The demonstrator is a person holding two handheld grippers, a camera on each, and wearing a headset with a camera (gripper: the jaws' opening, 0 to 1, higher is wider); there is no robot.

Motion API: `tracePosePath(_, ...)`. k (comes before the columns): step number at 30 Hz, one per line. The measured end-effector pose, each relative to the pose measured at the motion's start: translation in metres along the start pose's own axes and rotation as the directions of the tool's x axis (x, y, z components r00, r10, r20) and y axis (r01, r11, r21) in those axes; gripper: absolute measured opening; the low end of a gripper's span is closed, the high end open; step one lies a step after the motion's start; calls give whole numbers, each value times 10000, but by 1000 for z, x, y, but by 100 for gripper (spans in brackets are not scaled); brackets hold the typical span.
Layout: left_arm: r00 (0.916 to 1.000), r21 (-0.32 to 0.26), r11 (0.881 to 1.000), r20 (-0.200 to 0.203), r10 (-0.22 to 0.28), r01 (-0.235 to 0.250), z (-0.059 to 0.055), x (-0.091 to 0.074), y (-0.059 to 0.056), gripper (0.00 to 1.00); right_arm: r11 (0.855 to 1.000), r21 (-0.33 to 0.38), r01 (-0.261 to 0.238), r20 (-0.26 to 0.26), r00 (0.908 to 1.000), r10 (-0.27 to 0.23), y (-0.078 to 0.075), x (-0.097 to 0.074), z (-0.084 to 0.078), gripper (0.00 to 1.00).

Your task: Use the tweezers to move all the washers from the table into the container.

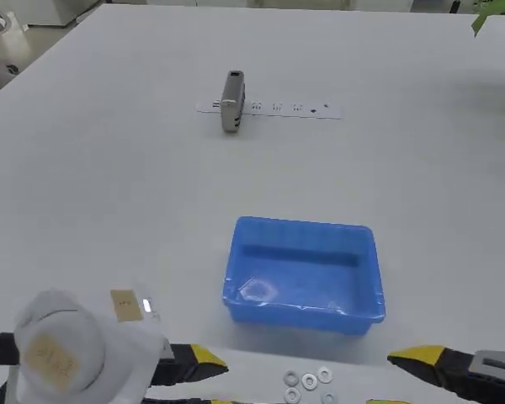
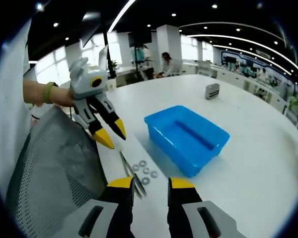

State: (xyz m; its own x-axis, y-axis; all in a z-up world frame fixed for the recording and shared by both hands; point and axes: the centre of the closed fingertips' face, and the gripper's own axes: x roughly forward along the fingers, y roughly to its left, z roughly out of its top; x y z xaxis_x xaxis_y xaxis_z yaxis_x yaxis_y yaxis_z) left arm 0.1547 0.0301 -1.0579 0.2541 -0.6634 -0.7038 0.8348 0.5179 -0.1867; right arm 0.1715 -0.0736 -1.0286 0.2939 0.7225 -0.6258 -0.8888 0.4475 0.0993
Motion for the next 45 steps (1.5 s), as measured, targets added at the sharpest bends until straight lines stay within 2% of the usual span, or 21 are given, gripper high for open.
tracePosePath(4,9983,683,9976,-576,-92,131,-8,6,0,10,9998,-7,-215,-197,9996,215,4,5,-5,21)
tracePosePath(9,9951,1351,9905,-977,-139,271,-10,12,-3,7,9987,-150,-495,-668,9966,484,11,12,-15,23)
tracePosePath(13,9901,2010,9788,-1399,-118,401,-13,16,-2,5,9972,-390,-632,-912,9941,594,16,15,-19,23)
tracePosePath(15,9858,2808,9589,-1676,85,394,-15,17,0,0,9966,-467,-672,-995,9931,623,17,15,-20,24)
tracePosePath(17,9773,3332,9415,-2108,227,500,-20,18,1,0,9964,-478,-706,-1028,9925,654,18,16,-21,25)
tracePosePath(18,9799,3532,9333,-1992,79,643,-16,21,-2,0,9964,-480,-694,-1023,9927,642,18,16,-21,24)
tracePosePath(19,9774,3461,9366,-2103,208,545,-18,22,-1,0,9966,-472,-679,-1006,9929,629,17,15,-21,24)
tracePosePath(22,9746,3795,9225,-2233,170,709,-17,22,-1,0,9974,-350,-636,-1000,9932,598,17,15,-21,26)
tracePosePath(24,9704,4168,9052,-2407,216,833,-18,22,-1,0,9975,-318,-636,-1024,9929,601,17,16,-23,27)
tracePosePath(25,9672,4473,8894,-2528,248,941,-18,22,-1,0,9975,-322,-635,-1038,9928,598,17,16,-24,27)
tracePosePath(26,9649,4606,8813,-2618,213,1056,-19,22,-2,0,9974,-342,-635,-1115,9920,594,17,17,-25,27)
tracePosePath(27,9625,4877,8646,-2706,183,1207,-18,23,-3,0,9973,-370,-641,-1181,9912,593,17,17,-27,27)
tracePosePath(28,9613,4825,8672,-2752,168,1230,-19,23,-3,0,9969,-478,-622,-1352,9893,553,16,17,-30,25)
tracePosePath(29,9576,4984,8539,-2881,2,1498,-19,22,-5,0,9964,-561,-633,-1428,9882,548,16,17,-31,24)
tracePosePath(31,9597,5162,8427,-2809,-23,1531,-18,23,-7,0,9955,-677,-660,-1437,9880,557,17,18,-31,24)
tracePosePath(33,9591,5150,8437,-2829,8,1512,-18,21,-8,0,9946,-772,-697,-1434,9880,581,18,18,-30,24)
tracePosePath(35,9620,5094,8477,-2729,-42,1482,-15,16,-10,0,9929,-937,-733,-1391,9885,598,20,18,-28,23)
tracePosePath(39,9729,4933,8587,-2297,-251,1386,0,3,-17,0,9892,-1164,-892,-1405,9874,725,25,20,-26,22)
tracePosePath(45,9830,5003,8560,-1776,-457,1302,24,-13,-30,0,9814,-1552,-1127,-1274,9875,932,31,22,-20,21)
